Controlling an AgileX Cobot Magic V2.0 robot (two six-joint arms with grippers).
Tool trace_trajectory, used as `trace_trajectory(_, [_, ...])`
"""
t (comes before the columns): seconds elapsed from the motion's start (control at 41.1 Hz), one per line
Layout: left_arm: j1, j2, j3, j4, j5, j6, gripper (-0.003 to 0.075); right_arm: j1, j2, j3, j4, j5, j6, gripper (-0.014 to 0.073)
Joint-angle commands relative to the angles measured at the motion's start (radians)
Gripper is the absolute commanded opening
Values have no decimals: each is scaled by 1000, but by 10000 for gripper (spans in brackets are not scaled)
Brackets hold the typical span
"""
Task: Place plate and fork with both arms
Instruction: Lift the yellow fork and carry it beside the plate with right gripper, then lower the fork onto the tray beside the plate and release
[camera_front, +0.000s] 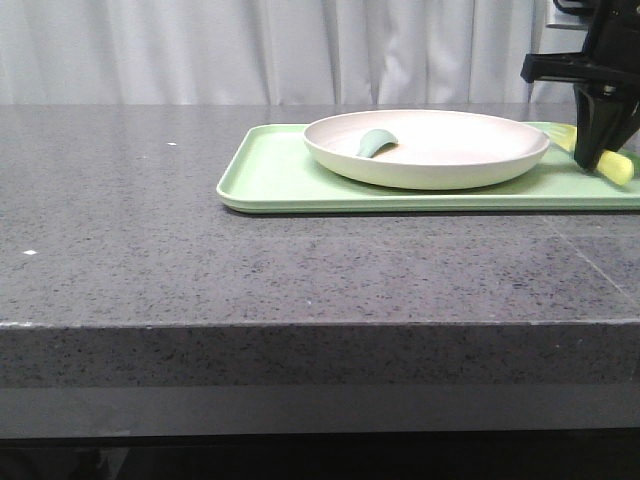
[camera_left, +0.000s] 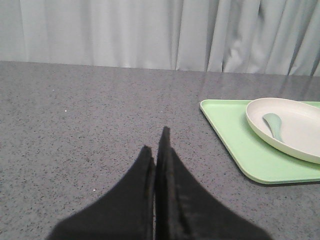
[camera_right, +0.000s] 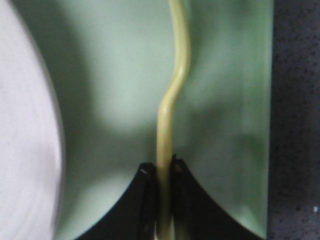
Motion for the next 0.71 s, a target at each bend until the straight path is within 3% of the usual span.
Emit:
trace_trajectory(0.0, [0,9,-27,-10,-83,-1,-18,-1,-57,-25,3,-27,-15,115])
trace_trajectory(0.195, [0,9,-27,-10,-83,-1,-18,-1,-89,-60,3,2,-15,353])
trace_trajectory(0.414, [0,9,-27,-10,-83,-1,-18,-1,-219,-111,3,2,-22,366])
trace_trajectory(0.486, [0,9,-27,-10,-83,-1,-18,-1,-267,-111,3,7,-22,325])
trace_trajectory(0.559, [0,9,-27,-10,-83,-1,-18,-1,-306,-106,3,14,-22,230])
trace_trajectory(0.681, [0,9,-27,-10,-83,-1,-18,0,-386,-40,3,-4,-22,8])
